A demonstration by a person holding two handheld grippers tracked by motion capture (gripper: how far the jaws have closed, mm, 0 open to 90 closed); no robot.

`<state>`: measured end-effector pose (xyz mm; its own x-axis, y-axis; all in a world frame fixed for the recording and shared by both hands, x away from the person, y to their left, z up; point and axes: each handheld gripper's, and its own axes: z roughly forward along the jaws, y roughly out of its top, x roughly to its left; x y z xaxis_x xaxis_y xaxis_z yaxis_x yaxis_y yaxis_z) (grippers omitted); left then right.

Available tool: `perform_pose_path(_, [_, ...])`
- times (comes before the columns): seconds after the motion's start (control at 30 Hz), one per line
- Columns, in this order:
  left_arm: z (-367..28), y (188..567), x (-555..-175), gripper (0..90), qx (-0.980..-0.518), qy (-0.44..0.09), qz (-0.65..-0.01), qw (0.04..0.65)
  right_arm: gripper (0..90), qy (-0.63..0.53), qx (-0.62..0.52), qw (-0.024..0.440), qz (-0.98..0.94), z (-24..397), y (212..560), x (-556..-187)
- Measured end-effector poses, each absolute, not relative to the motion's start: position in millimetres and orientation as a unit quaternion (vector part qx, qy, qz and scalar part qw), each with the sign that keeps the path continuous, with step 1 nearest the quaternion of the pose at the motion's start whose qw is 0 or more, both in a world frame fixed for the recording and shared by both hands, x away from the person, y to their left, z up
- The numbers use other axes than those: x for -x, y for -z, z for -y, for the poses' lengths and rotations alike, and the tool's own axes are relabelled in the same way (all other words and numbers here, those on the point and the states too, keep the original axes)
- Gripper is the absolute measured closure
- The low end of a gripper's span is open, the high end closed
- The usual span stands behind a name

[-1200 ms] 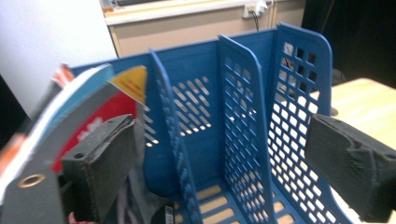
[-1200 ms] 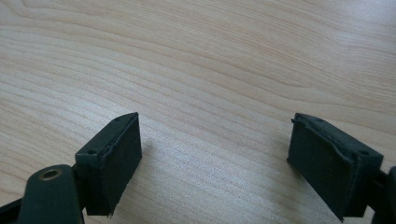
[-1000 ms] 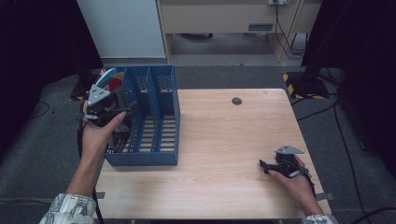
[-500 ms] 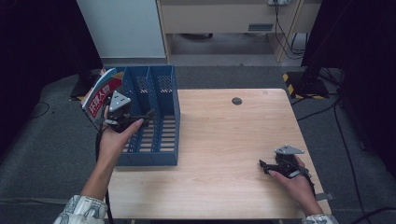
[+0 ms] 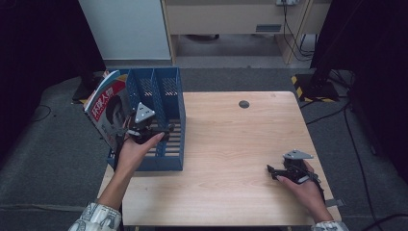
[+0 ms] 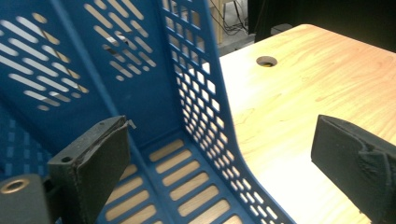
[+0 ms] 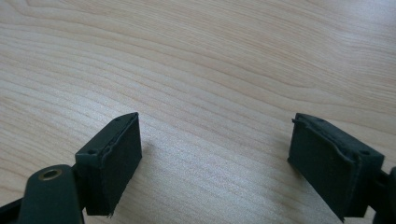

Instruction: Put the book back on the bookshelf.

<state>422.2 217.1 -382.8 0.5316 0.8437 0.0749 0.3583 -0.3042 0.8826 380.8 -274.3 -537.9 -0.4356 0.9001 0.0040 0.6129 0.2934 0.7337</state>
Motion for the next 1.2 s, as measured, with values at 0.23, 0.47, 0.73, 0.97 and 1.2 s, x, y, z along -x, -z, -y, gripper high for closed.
perform_pose_path(0.23, [-207.9, 393.1, -419.6, 1.6, -0.768, -0.255, -0.393, 0.437, 17.3, -0.340, -0.487, 0.211, -0.776, 274.4, 538.0, -380.8])
perform_pose_path(0.47, [-200.2, 400.5, -416.4, 1.5, -0.772, -0.247, -0.389, 0.437, 17.3, -0.340, -0.487, 0.211, -0.776, 274.3, 538.0, -380.8])
perform_pose_path(0.73, [-186.3, 406.5, -411.5, 1.5, -0.780, -0.238, -0.378, 0.438, 17.2, -0.340, -0.487, 0.211, -0.776, 274.3, 538.0, -380.8])
perform_pose_path(0.97, [-173.4, 410.4, -407.3, 1.6, -0.784, -0.230, -0.370, 0.442, 17.0, -0.340, -0.487, 0.211, -0.776, 274.4, 537.9, -380.8])
perform_pose_path(1.2, [-157.3, 415.0, -402.1, 1.7, -0.792, -0.219, -0.356, 0.445, 16.9, -0.340, -0.487, 0.211, -0.777, 274.4, 537.9, -380.8])
